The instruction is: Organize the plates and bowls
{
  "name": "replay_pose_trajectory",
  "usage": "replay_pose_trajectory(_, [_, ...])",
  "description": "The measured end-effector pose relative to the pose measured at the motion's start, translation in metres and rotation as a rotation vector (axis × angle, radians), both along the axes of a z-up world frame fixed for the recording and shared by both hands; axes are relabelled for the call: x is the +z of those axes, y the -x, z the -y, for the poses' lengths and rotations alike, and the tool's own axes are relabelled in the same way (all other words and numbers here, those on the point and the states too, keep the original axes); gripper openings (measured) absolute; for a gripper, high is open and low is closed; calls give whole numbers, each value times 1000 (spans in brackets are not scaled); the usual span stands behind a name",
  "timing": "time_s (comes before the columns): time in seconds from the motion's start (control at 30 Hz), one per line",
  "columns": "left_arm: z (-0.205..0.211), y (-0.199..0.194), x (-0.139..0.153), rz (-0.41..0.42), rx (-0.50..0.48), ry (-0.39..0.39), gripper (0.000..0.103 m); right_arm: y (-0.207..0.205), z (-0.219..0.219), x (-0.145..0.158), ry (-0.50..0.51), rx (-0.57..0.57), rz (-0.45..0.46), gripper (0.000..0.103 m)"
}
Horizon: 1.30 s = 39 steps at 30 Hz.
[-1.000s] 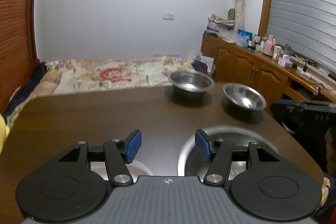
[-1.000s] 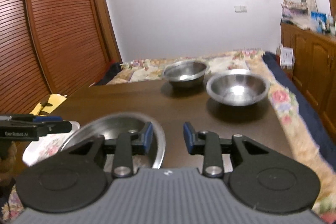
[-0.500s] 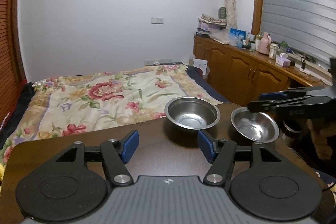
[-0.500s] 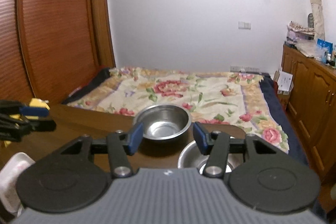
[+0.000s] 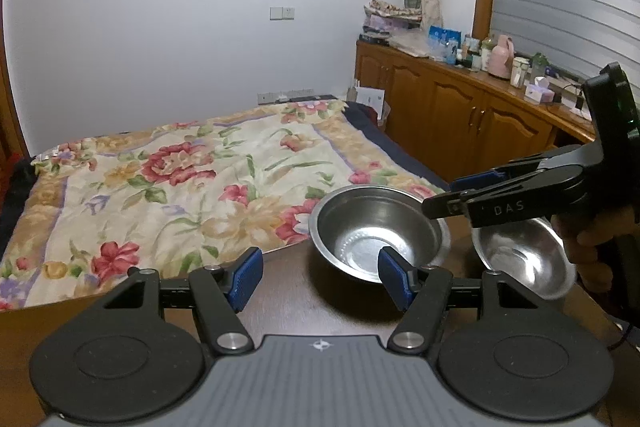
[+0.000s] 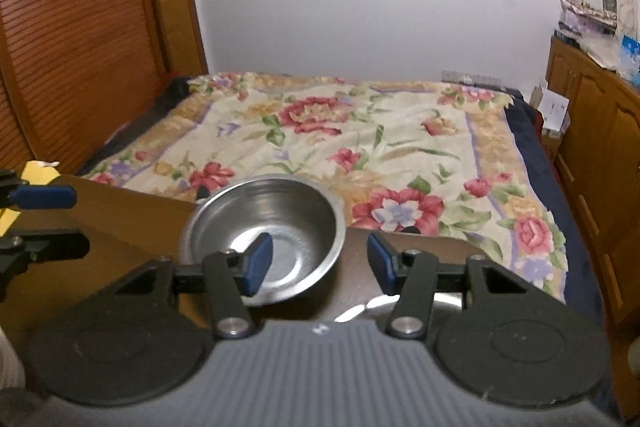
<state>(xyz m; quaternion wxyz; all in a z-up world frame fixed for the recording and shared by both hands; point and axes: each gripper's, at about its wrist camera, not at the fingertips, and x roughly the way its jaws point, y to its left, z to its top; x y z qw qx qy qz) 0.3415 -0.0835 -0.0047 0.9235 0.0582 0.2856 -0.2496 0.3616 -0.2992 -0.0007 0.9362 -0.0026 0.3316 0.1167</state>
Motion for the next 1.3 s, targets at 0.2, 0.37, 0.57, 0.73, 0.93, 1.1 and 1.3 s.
replay_pose_trajectory(0.2, [10,-27,-12,-38,-4,6,66,-25,4,-10,-2,-15,-68,54])
replay_pose_trajectory(0.37, [17,-38,-20,-61,-6,3,66,-35,7,-13,-8,-11,-108,54])
replay_pose_trajectory(0.57, [23,-45,-28,-89,-3,15,65,-36,6,-16,-52,6,-145,52])
replay_pose_trajectory(0.73, [27,-51,-33,-131,-10,29,58,-40,1,-19,-52,9,-169,48])
replay_pose_trajectory(0.93, [26,-55,-38,-168,-17,27,53,-39,-6,-20,-83,3,-192,37])
replay_pose_trajectory(1.1, [27,-56,-41,-194,-32,30,50,-34,-12,-22,-82,2,-196,37])
replay_pose_trajectory(1.3, [23,-59,-46,-236,-18,36,29,-30,-18,-24,-76,2,-207,27])
